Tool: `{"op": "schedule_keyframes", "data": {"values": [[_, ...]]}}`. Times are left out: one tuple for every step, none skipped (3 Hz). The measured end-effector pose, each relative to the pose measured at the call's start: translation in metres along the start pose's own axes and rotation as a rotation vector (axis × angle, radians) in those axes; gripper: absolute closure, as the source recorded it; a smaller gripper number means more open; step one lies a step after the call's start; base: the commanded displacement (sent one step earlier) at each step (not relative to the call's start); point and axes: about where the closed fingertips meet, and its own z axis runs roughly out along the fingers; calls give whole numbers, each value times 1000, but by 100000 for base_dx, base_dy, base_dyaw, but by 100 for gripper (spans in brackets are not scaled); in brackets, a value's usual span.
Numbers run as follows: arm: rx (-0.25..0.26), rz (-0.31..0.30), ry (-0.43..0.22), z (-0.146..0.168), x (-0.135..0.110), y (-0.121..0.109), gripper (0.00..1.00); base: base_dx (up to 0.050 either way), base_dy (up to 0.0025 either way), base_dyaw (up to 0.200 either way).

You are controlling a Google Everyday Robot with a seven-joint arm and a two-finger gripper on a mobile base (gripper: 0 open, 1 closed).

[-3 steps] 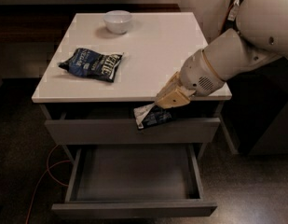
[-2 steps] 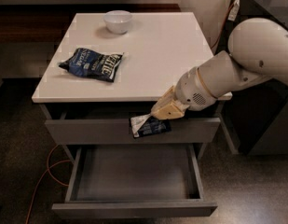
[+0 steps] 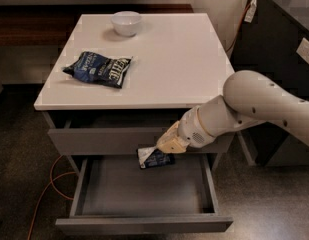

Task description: Place rxbar blueberry into middle drawer

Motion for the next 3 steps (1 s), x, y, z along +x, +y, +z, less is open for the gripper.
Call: {"op": "schedule_keyframes", "data": {"values": [[13,36,25,38,26,0,100,0,0,0],[46,43,27,63,39,-4,100,0,0,0],[65,63,-4,93,53,-9,100,0,0,0]]}}
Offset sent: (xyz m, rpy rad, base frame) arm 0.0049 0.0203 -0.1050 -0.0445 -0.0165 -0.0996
